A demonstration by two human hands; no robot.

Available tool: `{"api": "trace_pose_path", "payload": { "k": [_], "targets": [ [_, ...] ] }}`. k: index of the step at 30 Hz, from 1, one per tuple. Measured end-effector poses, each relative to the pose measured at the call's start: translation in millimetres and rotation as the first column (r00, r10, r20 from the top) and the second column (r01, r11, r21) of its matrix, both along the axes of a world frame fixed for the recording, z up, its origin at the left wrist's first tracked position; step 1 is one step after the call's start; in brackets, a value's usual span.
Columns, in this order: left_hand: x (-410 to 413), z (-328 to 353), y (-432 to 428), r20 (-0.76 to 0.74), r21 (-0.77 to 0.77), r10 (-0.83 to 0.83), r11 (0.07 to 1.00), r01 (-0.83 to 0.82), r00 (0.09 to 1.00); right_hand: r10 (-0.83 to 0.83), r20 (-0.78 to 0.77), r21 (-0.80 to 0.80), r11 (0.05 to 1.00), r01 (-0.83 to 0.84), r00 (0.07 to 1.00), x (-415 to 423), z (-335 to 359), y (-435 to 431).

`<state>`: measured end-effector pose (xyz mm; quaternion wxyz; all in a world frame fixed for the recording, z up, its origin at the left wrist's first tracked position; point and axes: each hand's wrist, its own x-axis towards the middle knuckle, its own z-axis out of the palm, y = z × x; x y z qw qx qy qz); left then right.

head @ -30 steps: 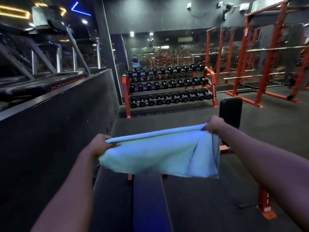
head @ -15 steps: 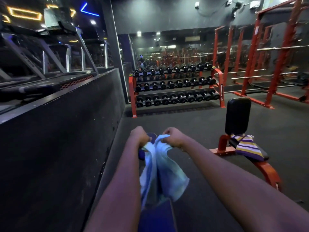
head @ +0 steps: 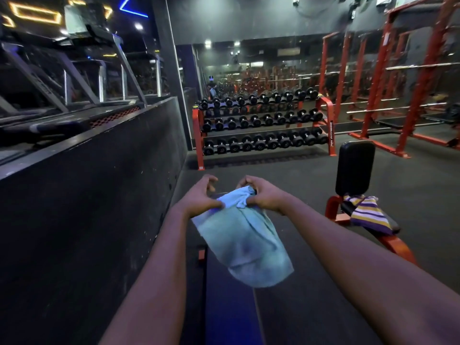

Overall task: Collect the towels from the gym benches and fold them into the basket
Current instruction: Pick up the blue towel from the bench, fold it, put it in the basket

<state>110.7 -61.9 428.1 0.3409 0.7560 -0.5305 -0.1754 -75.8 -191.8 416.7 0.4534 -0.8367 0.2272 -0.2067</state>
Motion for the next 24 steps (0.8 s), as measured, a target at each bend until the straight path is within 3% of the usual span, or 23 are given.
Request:
{"api": "trace_pose_path", "payload": {
  "k": [3, 5, 9, 13, 18, 22, 24],
  "targets": [
    [9, -17, 11, 0.081, 0.395, -0.159, 0.911, 0.115, 0.984, 0.034, 0.031, 0.044, 0.998, -0.036, 0.999, -16, 11, -6],
    [12, -30, 15, 0.049, 0.455, -0.192, 0.878, 0.149, 0.98, 0.011, 0.032, 0.083, 0.996, -0.014, 0.999, -26, 16, -13],
    [14, -30, 10, 0.073, 0.2, -0.085, 0.977, 0.069, 0.994, -0.075, -0.144, 0.051, 0.995, 0.084, 0.987, -55, 4, -31],
    [-4, -18, -6, 0.131, 0.02, -0.062, 0.998, 0.06, 0.989, -0.172, -0.201, 0.107, 0.975, 0.196, 0.964, -87, -22, -39],
    [-36, -17, -39, 0.128, -0.088, -0.13, 0.986, 0.142, 0.983, -0.352, -0.13, 0.164, 0.914, 0.37, 0.927, -134, -29, -33],
    [-91, -21, -77, 0.159, -0.122, -0.231, 0.96, 0.251, 0.96, -0.527, -0.06, 0.052, 0.847, 0.53, 0.848, -201, -33, -34],
    [-129, -25, -97, 0.184, -0.125, -0.305, 0.936, 0.33, 0.934, -0.567, -0.015, 0.069, 0.821, 0.567, 0.824, -243, -40, -34]
  ]
}}
